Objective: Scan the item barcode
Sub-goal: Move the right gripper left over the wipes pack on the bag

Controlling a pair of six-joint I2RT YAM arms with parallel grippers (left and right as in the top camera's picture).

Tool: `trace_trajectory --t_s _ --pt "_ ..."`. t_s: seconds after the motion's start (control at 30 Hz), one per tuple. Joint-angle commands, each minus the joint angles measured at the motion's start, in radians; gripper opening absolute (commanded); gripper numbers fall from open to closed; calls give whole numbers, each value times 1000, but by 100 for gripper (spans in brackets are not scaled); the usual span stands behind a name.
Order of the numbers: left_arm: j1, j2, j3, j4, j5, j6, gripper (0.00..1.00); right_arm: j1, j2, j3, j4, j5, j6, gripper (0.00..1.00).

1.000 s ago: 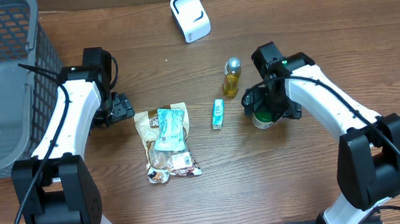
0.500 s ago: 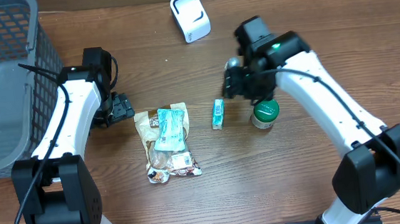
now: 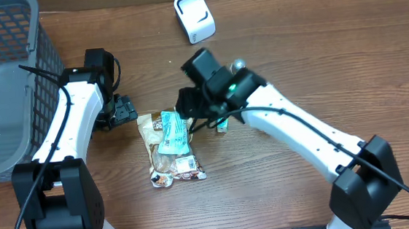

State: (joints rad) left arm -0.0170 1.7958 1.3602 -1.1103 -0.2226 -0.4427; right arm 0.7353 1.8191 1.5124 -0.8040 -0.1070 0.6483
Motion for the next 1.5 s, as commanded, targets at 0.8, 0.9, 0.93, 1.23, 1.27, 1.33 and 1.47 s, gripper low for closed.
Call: trace_trajectory --t_s 0.8,0.9,0.93,1.23,1.27,1.33,1.47 --pt "7 11 -6 1 -21 -7 99 45 57 -257 354 65 37 57" --pt "7 11 -6 1 -21 -7 99 45 57 -257 360 64 37 57" --pt "7 11 -6 1 -20 -7 99 45 57 -257 362 64 37 57" --pt "7 11 -6 1 -20 -7 100 60 58 -257 373 65 37 57" --pt "7 11 -6 1 -20 -7 99 63 58 -257 373 66 37 57" --pt "7 11 -6 1 -20 -7 100 68 58 -257 375 66 37 57" --pt "7 11 -6 1 -20 -7 100 78 58 -257 377 84 36 62"
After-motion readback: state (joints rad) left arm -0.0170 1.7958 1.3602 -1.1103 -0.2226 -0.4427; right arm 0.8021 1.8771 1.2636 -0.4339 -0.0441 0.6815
